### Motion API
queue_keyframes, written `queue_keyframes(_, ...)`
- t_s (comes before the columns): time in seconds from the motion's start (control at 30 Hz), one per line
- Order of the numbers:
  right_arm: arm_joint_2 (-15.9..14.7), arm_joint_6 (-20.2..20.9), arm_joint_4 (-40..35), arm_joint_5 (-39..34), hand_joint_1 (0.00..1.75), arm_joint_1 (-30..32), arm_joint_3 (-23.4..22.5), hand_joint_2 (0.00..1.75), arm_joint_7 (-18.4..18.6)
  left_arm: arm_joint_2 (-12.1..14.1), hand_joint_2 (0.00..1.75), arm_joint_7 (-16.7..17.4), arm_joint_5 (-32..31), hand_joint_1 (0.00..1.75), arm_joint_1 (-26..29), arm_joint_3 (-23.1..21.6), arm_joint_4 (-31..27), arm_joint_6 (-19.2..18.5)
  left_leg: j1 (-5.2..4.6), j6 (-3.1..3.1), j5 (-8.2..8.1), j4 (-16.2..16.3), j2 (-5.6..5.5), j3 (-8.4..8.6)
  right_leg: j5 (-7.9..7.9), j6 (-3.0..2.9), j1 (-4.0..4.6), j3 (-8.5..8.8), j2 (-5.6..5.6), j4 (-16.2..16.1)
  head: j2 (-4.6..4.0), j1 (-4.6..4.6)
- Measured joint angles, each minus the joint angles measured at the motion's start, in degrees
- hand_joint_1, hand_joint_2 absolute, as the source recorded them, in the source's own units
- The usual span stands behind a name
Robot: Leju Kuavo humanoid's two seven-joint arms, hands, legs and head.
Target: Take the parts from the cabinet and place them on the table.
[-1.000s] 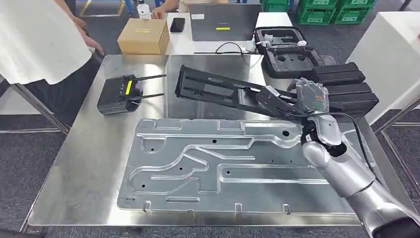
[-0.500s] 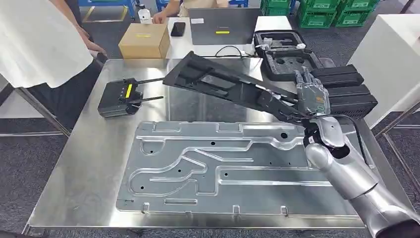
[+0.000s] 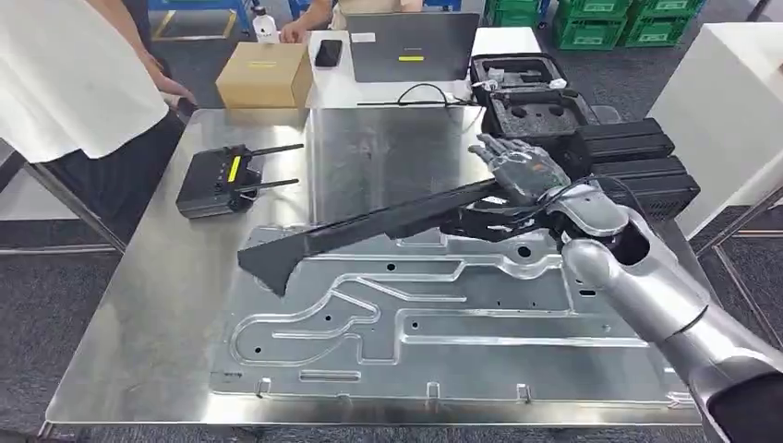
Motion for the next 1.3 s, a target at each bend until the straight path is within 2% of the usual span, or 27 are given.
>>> queue_keyframes(0.07, 1.0, 1.0, -0.2, 4.0, 0.0, -2.1, 2.8, 0.0, -2.4, 0.0, 0.0, 0.0, 0.0, 0.0, 0.0, 0.0, 0.0, 0.0, 0.4, 0.57, 0.62, -0.8, -0.02, 0.38, 0.02, 0.71, 0.36, -0.01, -0.02, -0.2, 0.0, 0.0)
queue_keyframes(0.1, 1.1, 1.0, -0.4, 6.1, 0.0, -2.7, 4.1, 0.0, -3.4, 0.0, 0.0, -0.2, 0.0, 0.0, 0.0, 0.0, 0.0, 0.1, 0.57, 0.62, 0.92, -1.3, -0.07, 0.73, -0.96, 0.88, -0.01, -0.3, -0.02, 0.9, 0.0, 0.06)
queue_keyframes(0.13, 1.4, 1.2, -0.5, 7.5, 0.0, -3.5, 5.2, 0.0, -4.2, 0.1, 0.0, -0.2, 0.0, 0.0, -0.2, 0.0, 0.0, 0.2, 0.73, 0.87, 1.02, -1.4, -0.03, 0.78, -3.07, 1.06, -0.05, -1.63, -0.01, 4.1, 0.0, 0.09)
queue_keyframes(0.2, 1.9, 2.1, -0.6, 11.9, 0.0, -4.3, 6.9, 0.0, -6.5, 0.0, 0.0, -0.3, 0.0, 0.0, -0.1, 0.0, 0.0, 0.8, 0.78, 0.9, 0.99, -1.3, -0.11, 0.85, -7.7, 1.6, -0.15, -6.2, -0.01, 14.2, 0.0, 0.11)
queue_keyframes(0.23, 2.2, 2.4, -0.7, 13.9, 0.0, -4.5, 7.7, 0.0, -7.9, 0.0, 0.0, -0.2, 0.0, 0.0, -0.1, 0.0, 0.0, 0.8, 0.79, 0.9, 0.97, -1.3, -0.13, 0.85, -8.83, 1.79, -0.2, -8.02, -0.01, 18.0, 0.0, 0.11)
queue_keyframes(0.27, 2.4, 2.4, -0.7, 15.6, 0.0, -4.5, 8.5, 0.0, -8.7, 0.0, 0.0, -0.2, 0.0, 0.0, 0.0, 0.0, 0.0, 0.8, 0.87, 0.85, 0.93, -1.3, -0.16, 0.93, -8.61, 1.87, -0.26, -8.66, -0.02, 19.1, 0.0, 0.11)
queue_keyframes(0.3, 2.7, 2.1, -0.8, 17.1, 0.0, -4.5, 9.1, 0.0, -8.9, 0.0, 0.0, -0.3, 0.0, 0.0, 0.1, 0.0, 0.0, 0.8, 0.99, 0.77, 0.87, -1.3, -0.21, 1.06, -7.0, 1.96, -0.38, -7.85, -0.03, 17.1, 0.0, 0.11)
queue_keyframes(0.37, 3.4, 0.9, -0.8, 19.4, 0.0, -4.8, 10.0, 0.0, -8.7, 0.0, 0.0, -0.2, 0.0, 0.0, 0.0, 0.0, 0.0, 0.8, 1.25, 0.21, 0.48, -1.1, -0.26, 1.48, -1.44, 2.22, -0.71, -2.46, -0.1, 6.4, 0.0, 0.13)
queue_keyframes(0.4, 3.8, 0.0, -0.8, 19.9, 0.0, -5.1, 10.4, 0.0, -7.9, 0.0, 0.0, -0.2, 0.0, 0.0, 0.0, 0.0, 0.0, 0.8, 1.16, -0.27, 0.16, -0.8, -0.25, 1.5, 0.39, 2.51, -1.03, 0.16, -0.22, 1.1, 0.0, 0.13)
queue_keyframes(0.43, 4.0, -0.9, -0.8, 20.4, 0.0, -5.5, 10.6, 0.0, -7.2, 0.1, 0.0, -0.2, 0.0, 0.0, -0.1, 0.0, 0.0, 0.8, 0.68, -0.66, -0.14, -0.5, -0.21, 1.16, -0.45, 2.38, -0.71, 0.7, 0.06, 0.1, 0.0, 0.13)
queue_keyframes(0.47, 4.7, -1.4, -0.8, 21.4, 0.0, -5.7, 10.8, 0.0, -6.5, 0.0, 0.0, -0.2, 0.0, 0.0, -0.2, 0.0, 0.0, 0.8, 0.67, -0.79, -0.1, -0.5, -0.23, 1.1, -0.34, 1.47, -0.81, 0.44, 0.22, 0.1, 0.0, 0.11)
queue_keyframes(0.53, 5.1, -1.4, -0.7, 23.5, 0.0, -6.1, 11.4, 0.0, -6.0, 0.0, 0.0, -0.1, 0.0, 0.0, -0.1, 0.0, 0.0, 0.8, 0.8, -1.13, 0.02, -0.7, -0.24, 1.16, -0.45, 0.74, -0.44, 0.28, 0.22, 0.3, 0.0, 0.11)
queue_keyframes(0.6, 5.8, -2.2, -0.5, 28.5, 0.0, -6.9, 11.8, 0.0, -3.9, 0.0, 0.0, 0.0, 0.0, 0.0, -0.1, 0.0, 0.0, 0.8, 1.03, -1.7, -0.92, 0.3, -0.17, 0.66, -0.15, -0.1, -0.76, 0.35, 0.09, 0.0, 0.0, 0.09)
queue_keyframes(0.63, 6.0, -2.6, -0.3, 30.6, 0.0, -7.3, 11.8, 0.0, -2.9, 0.0, 0.0, 0.0, 0.0, 0.0, -0.2, 0.0, 0.0, 0.8, 1.06, -1.96, -2.74, 3.0, -0.03, -0.54, -0.16, -0.58, -0.76, 0.32, 0.06, 0.1, 0.0, 0.04)
queue_keyframes(0.7, 6.4, -1.6, 0.3, 32.1, 0.0, -7.9, 11.9, 0.0, -4.2, -0.1, 0.0, 0.0, 0.0, 0.0, -0.3, 0.0, 0.0, 0.8, 1.28, -2.45, -7.48, 13.5, 0.03, -5.25, -0.19, -0.85, -0.76, 0.27, 0.07, 0.1, 0.0, 0.07)
queue_keyframes(0.73, 6.6, -0.8, 0.7, 31.7, 0.0, -8.0, 12.0, 0.0, -5.1, -0.1, 0.0, 0.0, 0.0, 0.0, -0.3, 0.0, 0.0, 0.8, 1.25, -2.51, -8.86, 17.8, 0.03, -7.25, -0.18, -0.99, -0.5, 0.31, -0.06, 0.1, 0.0, 0.04)
queue_keyframes(0.77, 6.8, 0.0, 1.0, 30.0, 0.0, -7.8, 12.1, 0.0, -5.3, -0.2, 0.0, 0.0, 0.0, 0.0, -0.2, 0.0, 0.0, 0.8, 1.3, -2.49, -8.91, 19.8, 0.04, -8.5, -0.21, -1.05, -0.26, 0.34, -0.08, 0.1, 0.0, 0.07)
queue_keyframes(0.8, 7.0, -0.2, 1.3, 28.6, 0.0, -7.5, 12.1, 0.0, -4.8, -0.2, 0.0, 0.0, 0.0, 0.0, -0.2, 0.0, 0.0, 0.8, 1.32, -2.26, -7.7, 18.5, 0.06, -8.16, -0.22, -1.05, -0.15, 0.35, 0.0, 0.1, 0.0, 0.07)
queue_keyframes(0.83, 7.0, -0.8, 1.5, 27.5, 0.0, -7.4, 12.0, 0.0, -3.9, -0.2, 0.0, 0.0, 0.0, 0.0, -0.3, 0.0, 0.0, 0.8, 1.28, -1.92, -5.52, 14.8, 0.04, -6.52, -0.21, -1.04, -0.06, 0.38, 0.07, 0.1, 0.0, 0.07)
queue_keyframes(0.9, 7.0, -1.3, 1.8, 24.6, 0.0, -7.4, 11.3, 0.0, -3.3, -0.3, 0.0, 0.0, 0.0, 0.0, -0.3, 0.1, 0.0, 0.8, 0.92, -0.97, -0.18, 2.9, 0.03, -0.98, -0.24, -1.0, 0.05, 0.54, 0.12, 0.1, 0.0, 0.07)
queue_keyframes(0.93, 7.0, -1.9, 2.0, 22.1, 0.0, -7.4, 10.9, 0.0, -2.5, -0.3, 0.0, 0.0, 0.0, 0.0, -0.3, 0.1, 0.0, 0.8, 0.55, -0.78, -0.34, 0.0, 0.02, 0.31, -0.29, -0.88, 0.38, 0.42, 0.12, 0.2, 0.0, 0.07)
queue_keyframes(1.03, 6.6, -5.1, 2.4, 16.0, 0.0, -6.4, 9.6, 0.0, 1.4, -0.4, 0.0, 0.3, 0.0, 0.0, -0.1, 0.1, 0.0, 0.8, 0.18, -0.71, -0.01, 0.0, 0.11, 0.4, -0.12, -0.22, 0.17, 0.35, 0.12, 0.0, 0.0, 0.09)
queue_keyframes(1.1, 5.7, -5.3, 2.6, 11.9, 0.0, -6.2, 8.8, 0.0, 2.1, -0.5, 0.0, 0.3, 0.1, 0.0, -0.1, 0.1, 0.0, 0.9, 0.67, 0.28, 0.69, -0.7, 0.15, 0.74, -0.67, 0.59, -0.08, 0.17, 0.12, 0.5, 0.0, 0.09)
queue_keyframes(1.13, 5.0, -6.4, 2.6, 9.2, 0.0, -5.6, 8.0, 0.0, 3.3, -0.5, 0.0, 0.2, 0.1, 0.0, -0.1, 0.1, 0.0, 1.0, 0.6, 0.48, 0.76, -0.8, 0.12, 0.89, -1.99, 0.91, -0.02, -0.43, 0.11, 2.3, 0.0, 0.13)
queue_keyframes(1.23, 2.4, -12.3, 2.2, -0.6, 0.0, -2.8, 5.1, 0.0, 7.2, -0.6, 0.0, 0.3, 0.2, 0.0, 0.1, 0.2, 0.0, 1.3, 0.63, 0.79, 0.71, -0.8, 0.11, 0.95, -8.66, 1.78, -0.11, -6.83, 0.13, 16.3, 0.0, 0.13)
queue_keyframes(1.27, 1.3, -13.8, 1.7, -3.8, 0.0, -1.7, 4.3, 0.0, 8.0, -0.7, 0.0, 0.8, 0.2, 0.0, 0.2, 0.2, 0.0, 1.3, 0.67, 0.8, 0.71, -0.8, 0.1, 0.98, -9.19, 1.97, -0.19, -8.24, 0.12, 19.2, 0.0, 0.13)
queue_keyframes(1.3, -0.1, -15.9, 0.9, -7.4, 0.0, -0.5, 3.4, 0.0, 8.9, -0.7, 0.0, 1.1, 0.2, 0.0, 0.4, 0.2, 0.0, 1.3, 0.75, 0.79, 0.69, -0.8, 0.08, 1.1, -8.22, 2.13, -0.3, -8.03, 0.12, 18.6, 0.0, 0.13)
